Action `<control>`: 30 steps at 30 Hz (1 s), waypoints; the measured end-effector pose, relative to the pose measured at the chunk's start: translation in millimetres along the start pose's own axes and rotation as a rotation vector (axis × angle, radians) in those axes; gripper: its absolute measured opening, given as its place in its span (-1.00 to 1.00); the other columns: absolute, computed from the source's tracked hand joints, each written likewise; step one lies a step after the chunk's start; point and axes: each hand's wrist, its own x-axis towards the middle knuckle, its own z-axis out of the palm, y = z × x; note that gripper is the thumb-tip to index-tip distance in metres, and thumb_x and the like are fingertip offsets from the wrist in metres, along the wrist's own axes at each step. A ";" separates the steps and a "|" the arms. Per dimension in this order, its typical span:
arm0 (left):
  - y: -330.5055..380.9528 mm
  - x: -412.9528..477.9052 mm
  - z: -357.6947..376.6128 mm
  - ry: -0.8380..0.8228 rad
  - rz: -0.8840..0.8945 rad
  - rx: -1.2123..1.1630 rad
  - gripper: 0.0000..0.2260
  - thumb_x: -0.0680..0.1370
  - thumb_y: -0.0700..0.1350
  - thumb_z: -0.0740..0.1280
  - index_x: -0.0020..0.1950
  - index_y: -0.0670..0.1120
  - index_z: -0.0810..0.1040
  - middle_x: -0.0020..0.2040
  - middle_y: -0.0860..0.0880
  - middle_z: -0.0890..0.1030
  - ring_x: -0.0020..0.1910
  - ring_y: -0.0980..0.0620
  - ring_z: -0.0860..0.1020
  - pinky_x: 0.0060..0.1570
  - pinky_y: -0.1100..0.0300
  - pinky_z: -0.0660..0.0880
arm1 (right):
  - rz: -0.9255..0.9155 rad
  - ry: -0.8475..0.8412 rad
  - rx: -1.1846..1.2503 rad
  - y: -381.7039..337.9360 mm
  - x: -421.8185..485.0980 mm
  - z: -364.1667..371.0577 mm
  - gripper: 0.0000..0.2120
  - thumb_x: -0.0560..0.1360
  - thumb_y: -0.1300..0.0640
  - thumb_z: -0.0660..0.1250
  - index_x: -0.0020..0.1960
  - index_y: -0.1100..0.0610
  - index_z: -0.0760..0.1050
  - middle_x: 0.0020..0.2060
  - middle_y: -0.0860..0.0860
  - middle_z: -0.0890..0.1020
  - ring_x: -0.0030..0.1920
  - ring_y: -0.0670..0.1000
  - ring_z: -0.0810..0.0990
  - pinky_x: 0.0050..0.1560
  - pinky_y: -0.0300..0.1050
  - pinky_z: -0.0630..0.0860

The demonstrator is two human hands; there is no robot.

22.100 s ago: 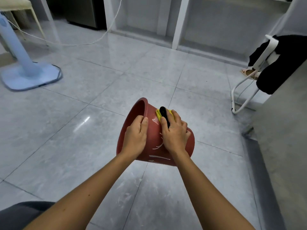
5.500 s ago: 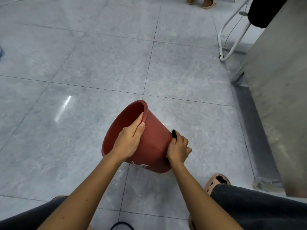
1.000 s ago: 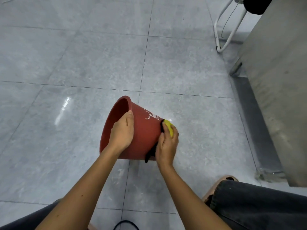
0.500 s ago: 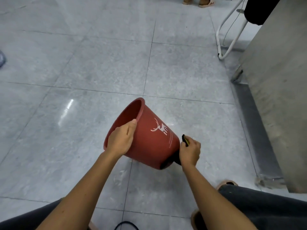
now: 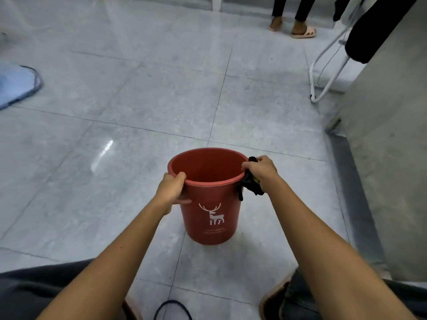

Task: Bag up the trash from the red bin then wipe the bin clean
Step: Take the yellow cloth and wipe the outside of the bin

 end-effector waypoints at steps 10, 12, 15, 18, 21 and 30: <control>13.4 36.4 -21.1 0.041 0.131 -0.030 -0.69 0.61 -0.26 0.19 0.36 -0.18 0.37 0.22 -0.20 0.52 0.14 -0.20 0.55 0.08 -0.20 0.55 | -0.033 0.045 0.166 0.3 8.9 43.6 -0.49 0.34 0.17 0.45 0.23 0.02 0.34 0.04 0.07 0.56 0.01 0.13 0.59 0.09 0.11 0.59; 4.3 38.7 -23.3 0.041 0.145 -0.029 -0.69 0.62 -0.26 0.17 0.37 -0.17 0.36 0.24 -0.18 0.51 0.19 -0.20 0.52 0.09 -0.19 0.54 | -0.016 0.044 0.141 6.2 9.9 51.4 -0.50 0.37 0.17 0.45 0.23 0.01 0.34 0.03 0.07 0.56 0.00 0.14 0.59 0.06 0.10 0.59; -11.5 38.9 -24.2 0.032 0.186 -0.035 -0.68 0.62 -0.28 0.15 0.38 -0.13 0.37 0.26 -0.16 0.50 0.23 -0.19 0.50 0.12 -0.21 0.52 | 0.013 0.048 0.130 18.0 8.9 59.8 -0.51 0.39 0.19 0.45 0.22 0.00 0.33 0.01 0.07 0.57 -0.02 0.13 0.60 0.04 0.08 0.60; -21.4 38.3 -25.6 0.056 0.200 -0.030 -0.66 0.63 -0.25 0.15 0.41 -0.13 0.32 0.29 -0.15 0.48 0.25 -0.18 0.48 0.17 -0.18 0.50 | 0.012 0.071 0.133 22.0 1.0 57.6 -0.52 0.40 0.13 0.44 0.24 -0.01 0.31 0.03 0.06 0.54 -0.02 0.12 0.58 0.05 0.06 0.56; -23.7 31.0 -25.0 0.250 0.189 0.134 -0.66 0.61 -0.22 0.19 0.39 -0.15 0.31 0.29 -0.17 0.46 0.25 -0.19 0.47 0.22 -0.09 0.48 | -0.014 0.146 0.205 15.8 -12.3 42.7 -0.50 0.41 0.08 0.38 0.27 0.03 0.26 0.04 0.06 0.51 -0.06 0.08 0.57 -0.07 -0.02 0.51; 38.0 -65.8 18.6 -0.143 0.355 -0.102 -0.76 0.65 -0.02 0.07 0.14 0.02 0.51 0.19 -0.03 0.59 0.10 0.08 0.56 0.09 0.11 0.50 | -0.218 -0.461 0.916 -55.5 -95.0 -15.2 -0.78 0.54 0.10 0.22 0.07 0.17 0.57 -0.12 0.11 0.70 -0.14 0.09 0.68 -0.05 0.00 0.58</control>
